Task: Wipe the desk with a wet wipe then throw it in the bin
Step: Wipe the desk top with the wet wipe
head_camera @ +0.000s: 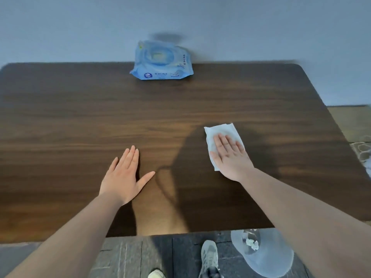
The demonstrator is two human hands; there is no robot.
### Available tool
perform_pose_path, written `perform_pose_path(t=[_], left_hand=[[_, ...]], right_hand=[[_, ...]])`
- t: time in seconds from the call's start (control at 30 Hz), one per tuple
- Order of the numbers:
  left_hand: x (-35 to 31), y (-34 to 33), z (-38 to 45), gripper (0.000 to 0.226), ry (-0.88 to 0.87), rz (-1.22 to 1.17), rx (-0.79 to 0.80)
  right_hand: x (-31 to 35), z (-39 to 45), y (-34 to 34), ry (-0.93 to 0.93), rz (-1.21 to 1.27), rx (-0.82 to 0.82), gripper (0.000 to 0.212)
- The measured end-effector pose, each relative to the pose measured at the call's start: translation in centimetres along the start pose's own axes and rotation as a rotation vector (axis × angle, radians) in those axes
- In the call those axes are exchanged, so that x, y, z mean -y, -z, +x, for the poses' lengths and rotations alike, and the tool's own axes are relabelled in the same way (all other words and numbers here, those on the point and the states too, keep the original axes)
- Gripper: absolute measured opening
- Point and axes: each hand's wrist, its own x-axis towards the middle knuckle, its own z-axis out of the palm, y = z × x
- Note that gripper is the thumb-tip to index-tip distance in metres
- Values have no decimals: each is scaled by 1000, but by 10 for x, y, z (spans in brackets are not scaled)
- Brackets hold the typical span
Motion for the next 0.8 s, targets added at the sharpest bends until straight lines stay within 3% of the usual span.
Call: perform_pose_path(t=[0.17,0.37,0.67,0.8], left_hand=[[136,-8,-68,99,279,-7,-19],[236,-19,-111,108,410,-15,-61],[254,-26,-112,99,433,-132,-182],[257,-26,-114,105,413,-194,-185]], right_hand=[[159,40,-14,256,-63,22,59],[326,68,-38,488,-136,-10,58],[513,96,-61,718,-186,34,58],[582,101,-73,808,-220,37,57]])
